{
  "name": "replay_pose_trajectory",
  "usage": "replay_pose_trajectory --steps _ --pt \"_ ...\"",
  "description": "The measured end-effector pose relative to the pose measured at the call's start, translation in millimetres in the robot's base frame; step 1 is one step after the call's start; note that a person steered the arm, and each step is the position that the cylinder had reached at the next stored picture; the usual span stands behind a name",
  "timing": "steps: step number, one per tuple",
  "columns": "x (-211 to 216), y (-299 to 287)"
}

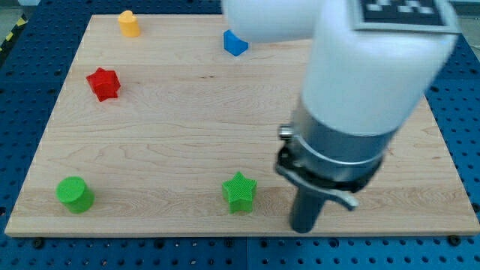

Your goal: Push the green star to the center

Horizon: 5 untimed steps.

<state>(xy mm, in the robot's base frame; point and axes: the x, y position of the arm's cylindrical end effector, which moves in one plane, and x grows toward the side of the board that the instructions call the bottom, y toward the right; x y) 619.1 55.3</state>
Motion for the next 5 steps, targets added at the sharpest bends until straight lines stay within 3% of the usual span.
replay_pose_trajectory --steps 1,5 --pt "-1.0 -41.7" --pt "-1.0 -68.6"
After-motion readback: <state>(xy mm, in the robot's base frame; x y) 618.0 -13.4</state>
